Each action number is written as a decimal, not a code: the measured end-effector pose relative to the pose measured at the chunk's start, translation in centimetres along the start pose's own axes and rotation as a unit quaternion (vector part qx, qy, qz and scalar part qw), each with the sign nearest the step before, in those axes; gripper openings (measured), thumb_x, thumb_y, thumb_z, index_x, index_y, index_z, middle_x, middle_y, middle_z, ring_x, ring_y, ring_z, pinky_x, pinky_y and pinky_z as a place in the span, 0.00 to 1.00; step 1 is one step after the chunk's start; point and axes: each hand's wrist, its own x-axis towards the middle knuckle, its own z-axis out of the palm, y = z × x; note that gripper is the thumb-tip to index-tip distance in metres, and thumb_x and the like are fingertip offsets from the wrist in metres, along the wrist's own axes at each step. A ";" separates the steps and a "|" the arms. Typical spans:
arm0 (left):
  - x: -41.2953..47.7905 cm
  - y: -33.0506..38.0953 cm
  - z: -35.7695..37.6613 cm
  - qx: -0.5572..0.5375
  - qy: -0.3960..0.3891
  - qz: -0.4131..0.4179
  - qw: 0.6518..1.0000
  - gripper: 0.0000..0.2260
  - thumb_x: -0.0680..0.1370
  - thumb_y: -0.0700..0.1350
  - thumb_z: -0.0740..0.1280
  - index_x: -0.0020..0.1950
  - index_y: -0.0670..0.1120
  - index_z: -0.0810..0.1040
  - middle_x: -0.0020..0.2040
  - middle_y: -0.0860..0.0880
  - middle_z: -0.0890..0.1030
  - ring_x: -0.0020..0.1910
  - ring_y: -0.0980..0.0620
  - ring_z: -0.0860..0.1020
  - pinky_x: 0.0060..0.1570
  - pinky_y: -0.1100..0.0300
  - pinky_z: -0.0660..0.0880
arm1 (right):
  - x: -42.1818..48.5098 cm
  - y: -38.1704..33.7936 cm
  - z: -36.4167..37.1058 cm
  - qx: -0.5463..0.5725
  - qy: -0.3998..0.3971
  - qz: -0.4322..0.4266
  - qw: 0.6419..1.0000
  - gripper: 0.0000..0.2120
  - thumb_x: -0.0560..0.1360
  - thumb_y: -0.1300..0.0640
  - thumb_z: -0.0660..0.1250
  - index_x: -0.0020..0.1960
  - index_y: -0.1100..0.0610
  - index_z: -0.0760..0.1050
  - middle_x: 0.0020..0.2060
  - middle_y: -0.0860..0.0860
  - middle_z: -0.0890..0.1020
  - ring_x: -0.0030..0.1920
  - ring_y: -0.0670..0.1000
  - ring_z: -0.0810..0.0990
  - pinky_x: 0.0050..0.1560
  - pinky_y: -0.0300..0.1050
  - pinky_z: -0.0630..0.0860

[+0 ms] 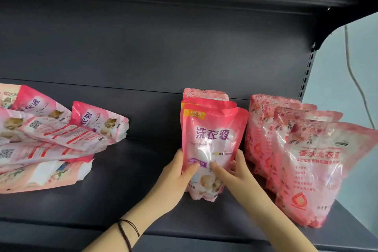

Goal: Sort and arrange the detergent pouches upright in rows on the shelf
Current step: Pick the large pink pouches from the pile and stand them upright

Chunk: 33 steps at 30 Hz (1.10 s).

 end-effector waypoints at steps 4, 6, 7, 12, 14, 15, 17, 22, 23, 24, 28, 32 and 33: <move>-0.2 0.4 0.0 0.022 0.018 0.003 1.000 0.09 0.80 0.52 0.61 0.59 0.59 0.68 0.57 0.57 0.79 0.53 0.65 0.79 0.46 0.69 0.77 | 0.2 -0.1 0.4 -0.009 0.003 -0.005 1.000 0.18 0.75 0.54 0.70 0.61 0.49 0.67 0.52 0.47 0.83 0.49 0.46 0.84 0.43 0.39 0.81; -0.4 0.6 -0.4 0.028 -0.004 -0.011 1.000 0.12 0.80 0.54 0.61 0.63 0.59 0.68 0.59 0.59 0.78 0.55 0.66 0.78 0.49 0.67 0.77 | 0.3 -0.3 0.2 -0.041 0.004 0.001 0.999 0.18 0.73 0.49 0.70 0.59 0.49 0.67 0.52 0.48 0.83 0.48 0.45 0.85 0.44 0.40 0.81; -0.5 0.6 -0.8 0.051 -0.019 -0.021 0.998 0.14 0.79 0.57 0.61 0.64 0.59 0.68 0.59 0.60 0.78 0.55 0.66 0.78 0.51 0.66 0.78 | 0.3 -0.4 -0.1 -0.085 0.008 0.005 0.996 0.19 0.71 0.44 0.69 0.57 0.48 0.68 0.50 0.47 0.84 0.45 0.44 0.85 0.42 0.38 0.80; -0.9 1.5 -4.9 0.552 -0.040 0.061 0.831 0.23 0.77 0.67 0.51 0.56 0.53 0.75 0.48 0.56 0.79 0.45 0.57 0.77 0.39 0.57 0.74 | 0.7 -2.6 -1.9 -0.573 -0.026 0.016 0.819 0.29 0.66 0.24 0.52 0.34 0.50 0.68 0.27 0.46 0.76 0.26 0.42 0.73 0.32 0.37 0.73; -0.9 1.9 -7.1 0.650 -0.053 0.134 0.746 0.23 0.78 0.64 0.51 0.54 0.50 0.77 0.46 0.53 0.80 0.47 0.53 0.76 0.40 0.56 0.71 | 0.9 -4.1 -1.8 -0.649 -0.074 0.019 0.757 0.30 0.69 0.25 0.53 0.30 0.52 0.65 0.26 0.46 0.72 0.24 0.42 0.70 0.33 0.37 0.72; -1.0 2.2 -8.1 0.674 -0.067 0.158 0.718 0.23 0.79 0.63 0.52 0.51 0.49 0.78 0.44 0.52 0.80 0.46 0.51 0.76 0.41 0.55 0.71 | 0.8 -4.8 -1.5 -0.675 -0.097 0.012 0.731 0.30 0.70 0.25 0.54 0.31 0.51 0.67 0.27 0.45 0.74 0.26 0.41 0.72 0.35 0.35 0.73; -1.5 2.9 -10.2 0.703 -0.084 0.181 0.683 0.21 0.78 0.62 0.53 0.48 0.48 0.78 0.40 0.52 0.78 0.44 0.51 0.75 0.39 0.56 0.67 | 0.7 -5.9 -0.4 -0.703 -0.141 0.000 0.697 0.26 0.71 0.26 0.54 0.40 0.47 0.76 0.36 0.43 0.80 0.36 0.39 0.79 0.42 0.35 0.76; -3.2 4.2 -15.9 0.716 -0.065 0.207 0.664 0.19 0.77 0.62 0.54 0.44 0.50 0.75 0.34 0.54 0.72 0.39 0.53 0.69 0.42 0.55 0.68 | 0.7 -8.2 4.4 -0.703 -0.229 -0.017 0.674 0.21 0.72 0.34 0.57 0.42 0.48 0.80 0.40 0.43 0.85 0.37 0.38 0.78 0.41 0.30 0.71; -3.5 4.3 -17.1 0.724 -0.068 0.201 0.656 0.19 0.77 0.62 0.53 0.44 0.50 0.75 0.35 0.54 0.73 0.39 0.52 0.70 0.44 0.55 0.69 | 1.0 -8.5 5.4 -0.692 -0.253 -0.013 0.676 0.20 0.73 0.36 0.58 0.42 0.50 0.80 0.37 0.44 0.85 0.35 0.39 0.79 0.43 0.33 0.74; -3.8 4.4 -18.3 0.731 -0.071 0.195 0.650 0.19 0.76 0.63 0.53 0.45 0.50 0.75 0.36 0.54 0.75 0.41 0.51 0.72 0.46 0.55 0.69 | 1.2 -8.8 6.6 -0.682 -0.272 -0.010 0.679 0.20 0.73 0.36 0.58 0.41 0.51 0.79 0.33 0.46 0.84 0.32 0.40 0.79 0.45 0.36 0.76; -5.0 5.2 -23.1 0.736 -0.067 0.188 0.647 0.17 0.73 0.63 0.54 0.45 0.53 0.76 0.37 0.54 0.78 0.42 0.52 0.74 0.47 0.55 0.70 | 3.4 -10.1 11.0 -0.686 -0.273 -0.063 0.672 0.16 0.75 0.37 0.61 0.50 0.48 0.78 0.43 0.43 0.80 0.41 0.44 0.77 0.46 0.42 0.76; -5.9 5.4 -28.4 0.761 -0.056 0.182 0.620 0.21 0.73 0.65 0.53 0.44 0.52 0.78 0.37 0.54 0.78 0.42 0.51 0.76 0.48 0.56 0.72 | 5.7 -10.6 15.8 -0.678 -0.257 -0.099 0.682 0.17 0.75 0.38 0.62 0.53 0.49 0.78 0.46 0.43 0.79 0.45 0.46 0.77 0.46 0.43 0.76; -6.1 5.3 -29.6 0.762 -0.049 0.184 0.619 0.22 0.73 0.65 0.52 0.45 0.53 0.78 0.38 0.54 0.79 0.44 0.52 0.77 0.49 0.57 0.71 | 6.1 -10.5 17.0 -0.677 -0.255 -0.103 0.683 0.16 0.75 0.38 0.62 0.53 0.48 0.78 0.44 0.42 0.78 0.43 0.46 0.76 0.44 0.43 0.74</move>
